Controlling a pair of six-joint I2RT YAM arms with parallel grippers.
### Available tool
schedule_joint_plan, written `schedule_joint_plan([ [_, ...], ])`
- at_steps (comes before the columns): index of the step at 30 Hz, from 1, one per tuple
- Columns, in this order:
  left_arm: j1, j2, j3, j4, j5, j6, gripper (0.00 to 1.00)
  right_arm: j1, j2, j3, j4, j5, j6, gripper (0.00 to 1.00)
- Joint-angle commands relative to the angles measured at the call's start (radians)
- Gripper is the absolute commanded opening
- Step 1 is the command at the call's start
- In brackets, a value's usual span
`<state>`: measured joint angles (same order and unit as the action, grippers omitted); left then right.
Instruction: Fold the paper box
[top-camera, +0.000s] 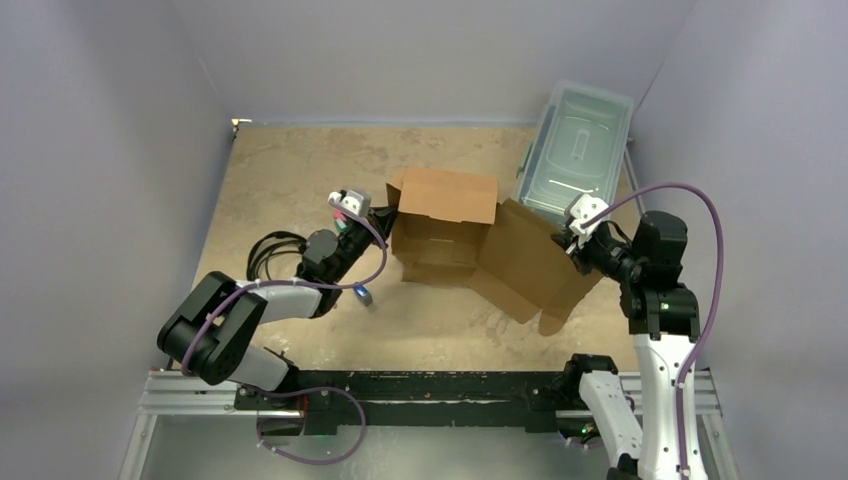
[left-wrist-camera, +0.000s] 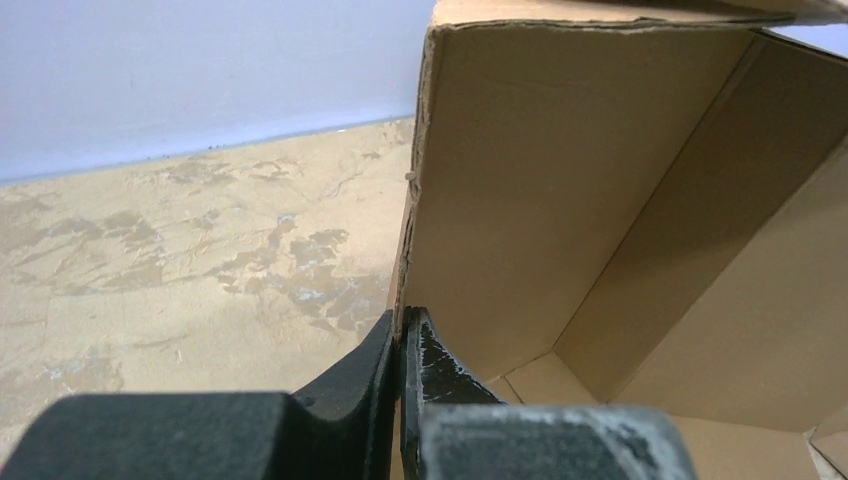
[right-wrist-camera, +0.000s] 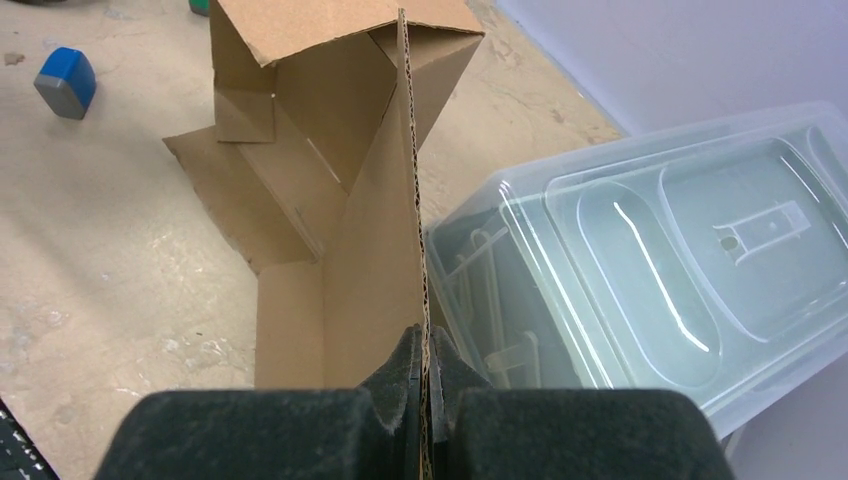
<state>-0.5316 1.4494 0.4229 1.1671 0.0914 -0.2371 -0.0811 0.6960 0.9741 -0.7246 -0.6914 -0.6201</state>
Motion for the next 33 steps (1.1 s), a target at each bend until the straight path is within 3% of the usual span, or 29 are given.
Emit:
schedule_joint_plan([
  [1, -0.004, 0.001, 0.041, -0.047, -0.016, -0.073, 0.00, -0.002, 0.014, 0.031, -0.012, -0.073, 0.028, 0.00],
  [17, -0.007, 0.042, 0.068, -0.002, -0.033, -0.128, 0.00, 0.000, 0.051, 0.060, -0.011, -0.131, 0.014, 0.00],
  [33, -0.008, 0.124, 0.169, 0.077, -0.068, -0.127, 0.00, 0.011, 0.120, 0.170, 0.024, -0.075, -0.035, 0.00],
])
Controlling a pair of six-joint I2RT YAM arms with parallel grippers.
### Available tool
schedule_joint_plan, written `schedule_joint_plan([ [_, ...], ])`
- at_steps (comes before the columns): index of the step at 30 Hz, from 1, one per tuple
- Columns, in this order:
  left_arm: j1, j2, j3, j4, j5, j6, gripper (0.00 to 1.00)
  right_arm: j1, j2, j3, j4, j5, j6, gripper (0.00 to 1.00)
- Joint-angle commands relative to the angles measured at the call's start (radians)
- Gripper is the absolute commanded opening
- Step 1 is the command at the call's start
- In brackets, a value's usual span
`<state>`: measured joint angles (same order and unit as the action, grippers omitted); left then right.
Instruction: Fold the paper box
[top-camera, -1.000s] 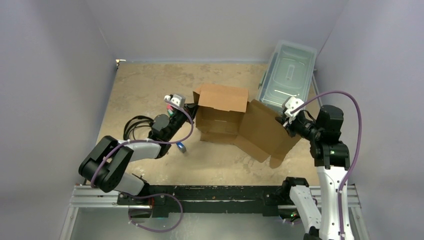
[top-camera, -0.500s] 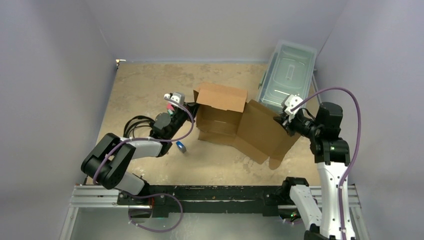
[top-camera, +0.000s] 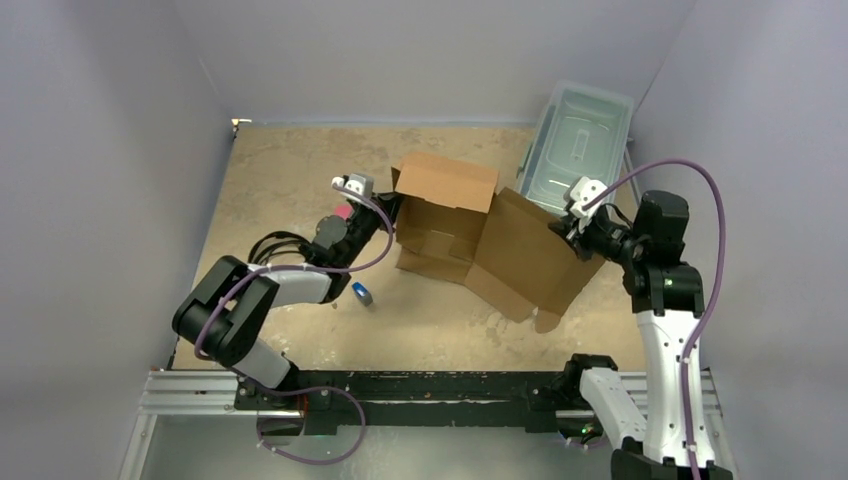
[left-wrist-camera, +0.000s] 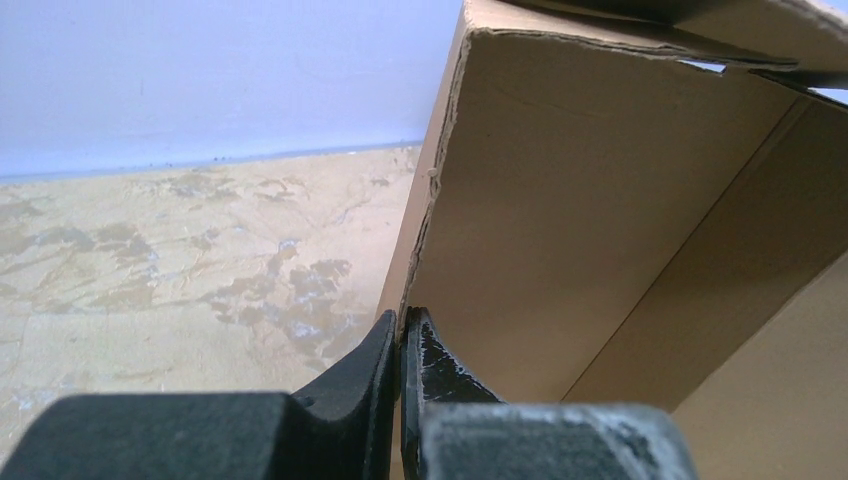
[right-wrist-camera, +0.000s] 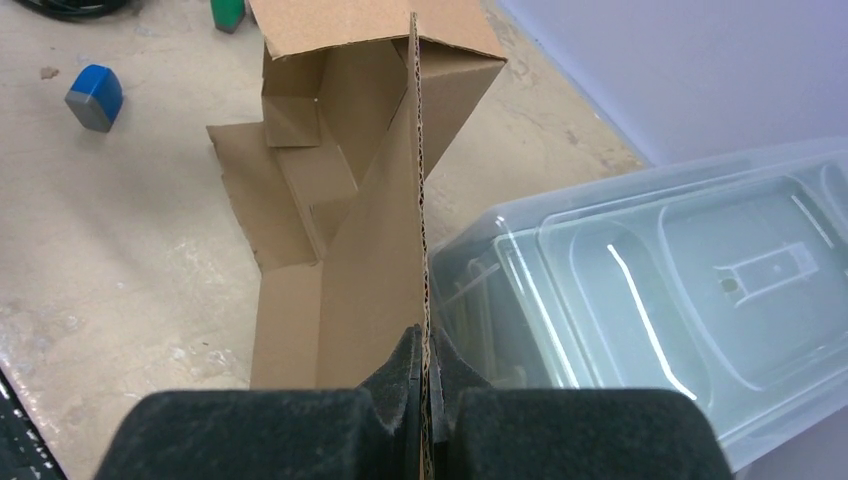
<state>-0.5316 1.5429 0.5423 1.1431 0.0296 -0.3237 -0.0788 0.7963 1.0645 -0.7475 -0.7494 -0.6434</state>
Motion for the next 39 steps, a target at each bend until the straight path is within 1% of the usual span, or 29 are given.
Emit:
schedule_joint_plan([
  [1, -0.010, 0.042, 0.051, 0.128, -0.014, -0.040, 0.00, 0.008, 0.027, 0.094, 0.052, -0.014, -0.012, 0.00],
  [6, -0.011, 0.091, 0.038, 0.246, -0.026, -0.048, 0.00, 0.008, 0.031, 0.108, 0.067, -0.016, -0.001, 0.00],
  [13, -0.044, 0.134, -0.010, 0.310, -0.026, -0.046, 0.00, 0.008, -0.016, 0.002, 0.068, -0.033, -0.013, 0.00],
  [16, -0.062, 0.165, -0.043, 0.356, -0.067, -0.038, 0.00, 0.009, -0.028, -0.023, 0.058, -0.045, -0.029, 0.00],
  [21, -0.072, 0.218, -0.070, 0.432, -0.077, -0.045, 0.00, 0.013, -0.040, -0.051, 0.038, -0.068, -0.050, 0.00],
  [26, -0.074, 0.218, -0.085, 0.438, -0.075, -0.043, 0.00, 0.017, -0.047, -0.064, 0.019, -0.086, -0.072, 0.00],
  [30, -0.074, 0.184, -0.102, 0.375, -0.075, -0.042, 0.00, 0.017, -0.051, -0.070, 0.007, -0.095, -0.083, 0.00],
  [31, -0.074, 0.174, -0.110, 0.357, -0.075, -0.045, 0.01, 0.017, -0.053, -0.071, 0.006, -0.097, -0.084, 0.00],
  [32, -0.075, 0.165, -0.121, 0.349, -0.077, -0.049, 0.05, 0.017, -0.055, -0.073, 0.003, -0.097, -0.086, 0.00],
  [36, -0.075, 0.130, -0.175, 0.344, -0.092, -0.060, 0.14, 0.017, -0.063, -0.081, -0.006, -0.096, -0.094, 0.00],
  [39, -0.075, 0.086, -0.194, 0.298, -0.096, -0.066, 0.20, 0.017, -0.071, -0.086, -0.013, -0.090, -0.099, 0.00],
])
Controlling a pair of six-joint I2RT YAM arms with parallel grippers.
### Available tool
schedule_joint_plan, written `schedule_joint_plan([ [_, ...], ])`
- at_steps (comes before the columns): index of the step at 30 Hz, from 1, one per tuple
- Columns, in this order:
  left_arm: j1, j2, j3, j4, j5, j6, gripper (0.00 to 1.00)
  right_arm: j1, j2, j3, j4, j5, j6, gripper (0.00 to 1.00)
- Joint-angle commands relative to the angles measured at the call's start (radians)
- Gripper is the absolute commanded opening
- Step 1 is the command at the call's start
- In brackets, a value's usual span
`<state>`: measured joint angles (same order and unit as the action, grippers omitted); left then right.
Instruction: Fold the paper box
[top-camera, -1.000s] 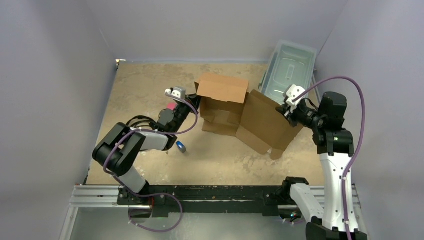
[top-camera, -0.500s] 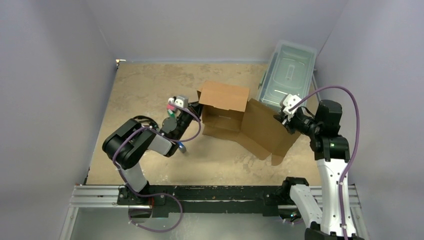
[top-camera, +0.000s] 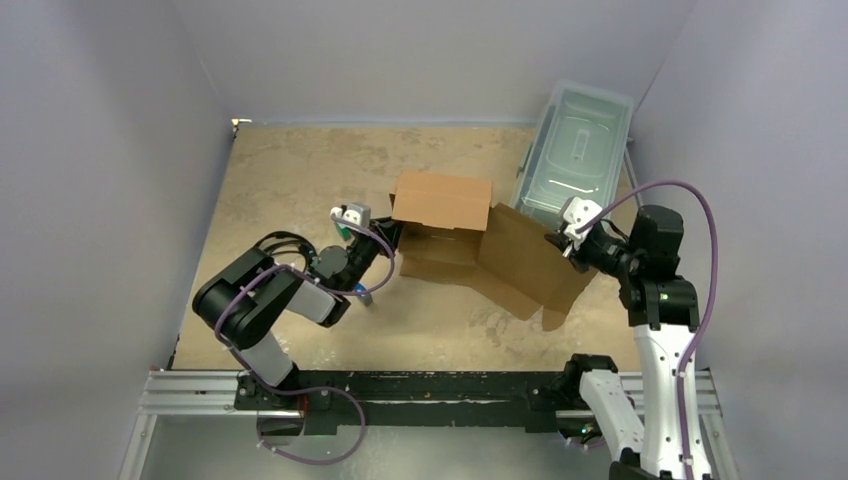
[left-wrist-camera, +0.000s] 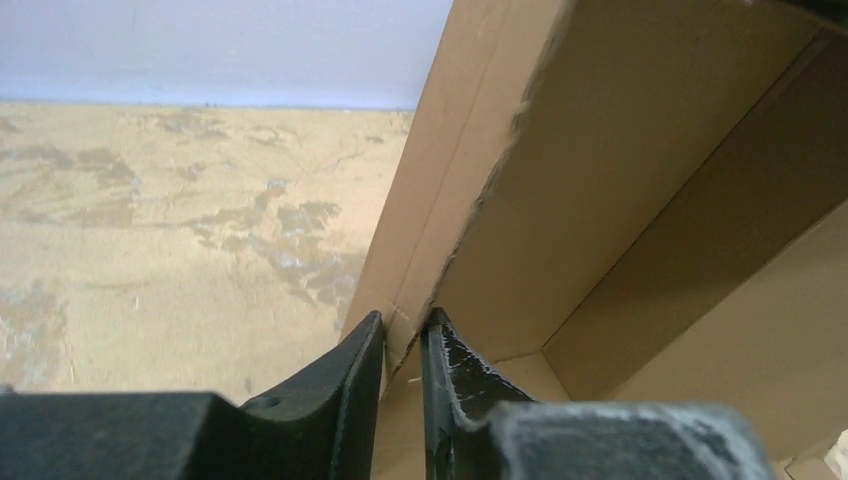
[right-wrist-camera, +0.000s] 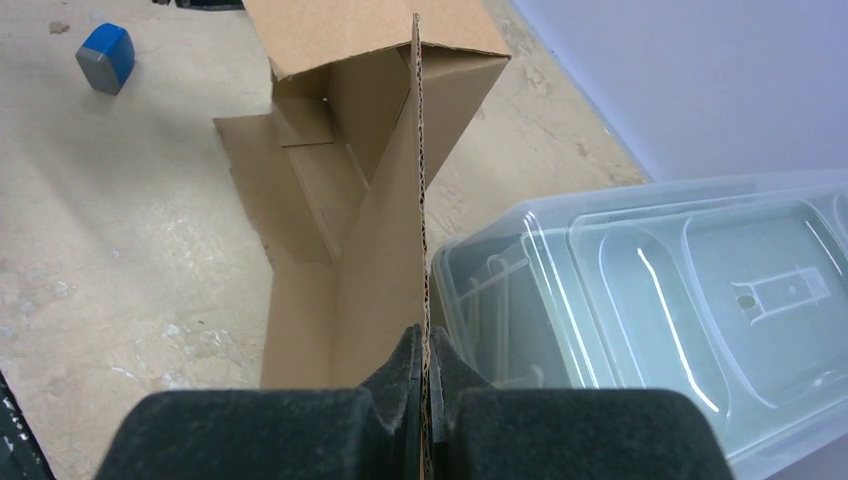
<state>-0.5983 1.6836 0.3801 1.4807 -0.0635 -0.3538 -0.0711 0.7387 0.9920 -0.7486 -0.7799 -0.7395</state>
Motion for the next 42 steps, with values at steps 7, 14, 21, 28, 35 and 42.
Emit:
schedule_joint_plan([
  [7, -0.008, -0.221, -0.015, -0.306, -0.010, -0.035, 0.42, 0.010, -0.036, -0.023, -0.034, -0.023, -0.023, 0.00],
  [14, -0.008, -0.443, 0.017, -0.654, -0.046, -0.023, 0.69, 0.007, -0.057, -0.040, -0.019, 0.023, -0.012, 0.00],
  [21, -0.007, -0.590, 0.082, -0.953, -0.021, -0.033, 0.80, 0.004, -0.055, -0.032, 0.021, 0.066, 0.027, 0.00],
  [28, -0.006, -0.668, 0.166, -1.185, -0.002, -0.062, 0.85, 0.001, -0.062, -0.027, 0.035, 0.079, 0.048, 0.00],
  [35, -0.006, -0.754, 0.248, -1.399, -0.075, -0.093, 0.90, 0.001, -0.076, -0.032, 0.036, 0.073, 0.057, 0.00],
  [42, -0.005, -0.851, 0.281, -1.478, -0.117, -0.151, 0.96, 0.001, -0.090, -0.019, 0.028, 0.060, 0.067, 0.00],
])
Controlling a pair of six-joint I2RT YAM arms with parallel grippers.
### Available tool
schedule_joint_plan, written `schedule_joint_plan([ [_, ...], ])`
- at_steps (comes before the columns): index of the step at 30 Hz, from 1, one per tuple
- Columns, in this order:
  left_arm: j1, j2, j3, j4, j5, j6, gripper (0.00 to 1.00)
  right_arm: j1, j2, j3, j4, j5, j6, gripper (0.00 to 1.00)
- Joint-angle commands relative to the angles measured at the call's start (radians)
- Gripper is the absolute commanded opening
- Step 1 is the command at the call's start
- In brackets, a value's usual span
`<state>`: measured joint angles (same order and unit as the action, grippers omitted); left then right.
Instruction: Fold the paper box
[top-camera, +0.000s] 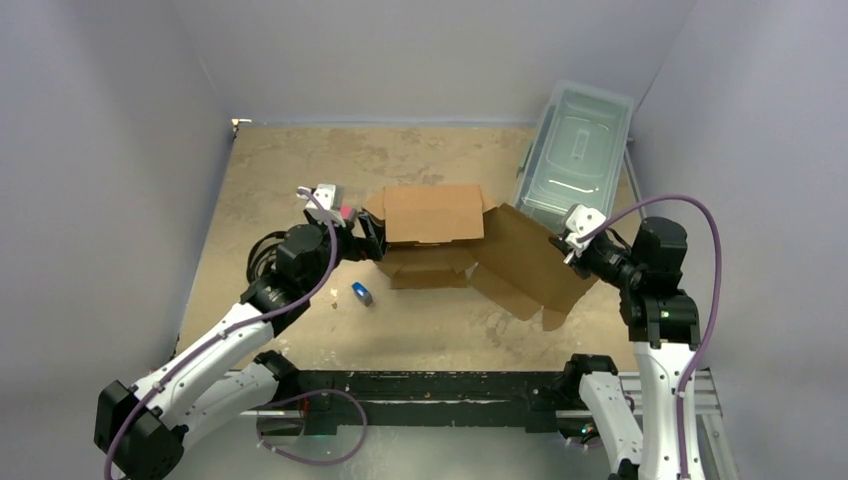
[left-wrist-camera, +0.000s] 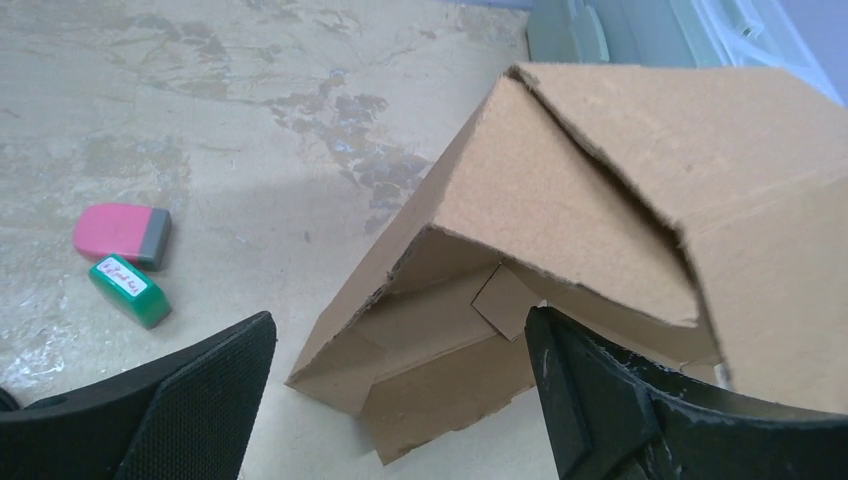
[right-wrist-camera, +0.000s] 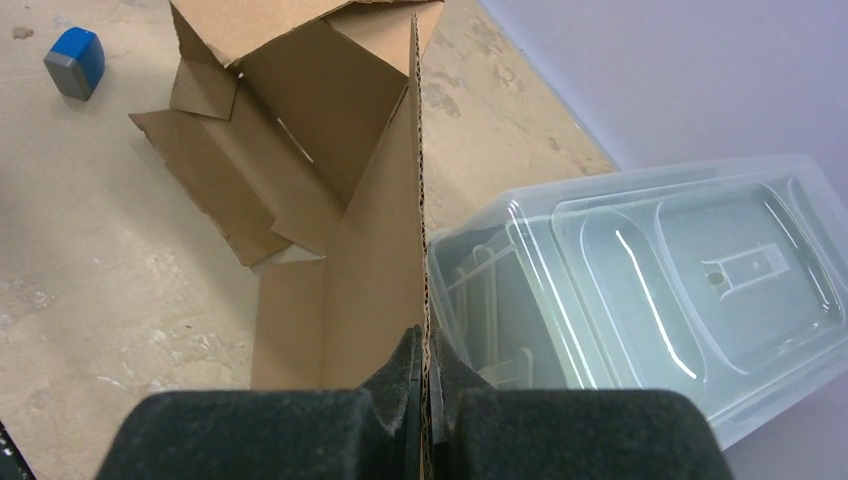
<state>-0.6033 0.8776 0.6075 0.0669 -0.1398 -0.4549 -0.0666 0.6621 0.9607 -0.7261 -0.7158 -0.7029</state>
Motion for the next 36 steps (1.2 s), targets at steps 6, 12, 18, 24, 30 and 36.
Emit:
schedule_joint_plan([
  [6, 0.000, -0.068, 0.089, -0.065, -0.033, -0.050, 0.96, -0.004, -0.020, 0.020, 0.004, -0.003, 0.036, 0.00],
  [12, 0.000, -0.040, 0.121, -0.061, 0.009, -0.035, 0.96, -0.004, -0.022, 0.021, 0.011, 0.004, 0.042, 0.00],
  [18, 0.000, -0.012, 0.117, -0.027, 0.008, -0.042, 0.97, -0.004, -0.019, 0.021, 0.011, 0.003, 0.045, 0.00],
  [24, 0.000, 0.011, 0.117, -0.006, 0.024, -0.052, 0.99, -0.004, -0.020, 0.017, 0.014, -0.001, 0.048, 0.00],
  [30, 0.001, 0.021, 0.120, -0.005, 0.025, -0.048, 0.99, -0.004, -0.019, 0.013, 0.014, -0.002, 0.049, 0.00],
  [36, 0.002, 0.026, 0.118, -0.006, 0.024, -0.041, 0.99, -0.004, -0.021, 0.015, 0.014, -0.004, 0.049, 0.00],
])
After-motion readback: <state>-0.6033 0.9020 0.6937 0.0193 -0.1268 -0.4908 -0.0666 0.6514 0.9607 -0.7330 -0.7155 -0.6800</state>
